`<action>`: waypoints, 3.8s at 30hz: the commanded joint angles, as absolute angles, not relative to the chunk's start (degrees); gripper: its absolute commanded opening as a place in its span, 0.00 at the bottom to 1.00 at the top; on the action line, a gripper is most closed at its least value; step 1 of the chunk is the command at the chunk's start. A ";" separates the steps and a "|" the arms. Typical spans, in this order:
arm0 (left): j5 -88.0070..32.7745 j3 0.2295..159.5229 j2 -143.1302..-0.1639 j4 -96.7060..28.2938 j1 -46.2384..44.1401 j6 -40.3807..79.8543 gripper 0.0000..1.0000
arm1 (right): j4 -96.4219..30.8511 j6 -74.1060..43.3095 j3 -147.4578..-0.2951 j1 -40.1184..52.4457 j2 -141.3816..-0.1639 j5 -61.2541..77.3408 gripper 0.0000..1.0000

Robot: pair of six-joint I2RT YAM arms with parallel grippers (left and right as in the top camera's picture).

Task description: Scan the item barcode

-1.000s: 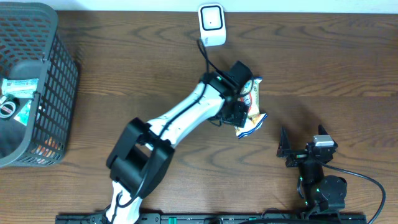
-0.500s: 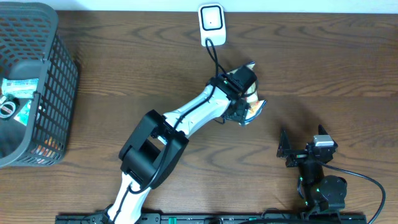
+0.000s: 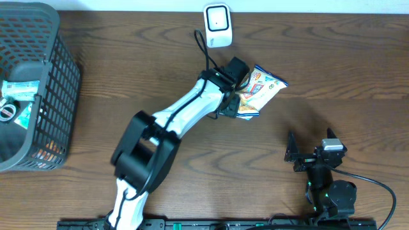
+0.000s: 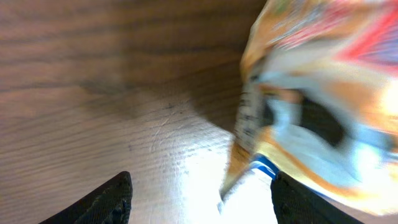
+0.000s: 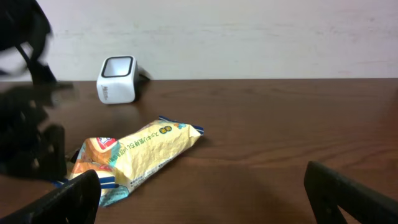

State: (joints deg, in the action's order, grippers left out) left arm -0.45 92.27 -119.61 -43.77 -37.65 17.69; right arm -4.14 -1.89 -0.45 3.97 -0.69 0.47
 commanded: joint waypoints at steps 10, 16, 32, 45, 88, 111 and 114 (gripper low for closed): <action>0.73 92.49 -98.02 -40.82 -35.64 16.34 0.71 | -4.32 -1.21 -0.32 3.62 -0.38 0.38 0.99; 0.71 92.44 -98.65 -39.70 -33.65 17.08 0.50 | -4.34 -1.19 -0.32 3.64 -0.38 0.38 0.99; -6.61 92.25 -121.40 -28.12 -35.48 24.97 0.73 | -4.34 -1.19 -0.32 3.62 -0.38 0.38 0.99; -15.86 92.29 -121.43 -30.74 -40.97 24.95 0.73 | -4.32 -1.19 -0.32 3.62 -0.38 0.38 0.99; -7.55 91.81 -127.61 -17.54 -37.08 16.80 0.73 | -4.34 -1.19 -0.32 3.64 -0.38 0.38 0.99; -21.69 92.49 -111.26 -18.68 -30.68 7.05 0.73 | -4.34 -1.19 -0.32 3.64 -0.38 0.38 0.99; -21.69 92.49 -105.56 -19.05 -28.14 7.07 0.73 | -4.34 -1.21 -0.32 3.62 -0.38 0.38 0.99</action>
State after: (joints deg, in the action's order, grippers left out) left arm -21.15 91.57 -111.24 -18.90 -30.35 8.71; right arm -4.12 -1.89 -0.45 3.97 -0.69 0.47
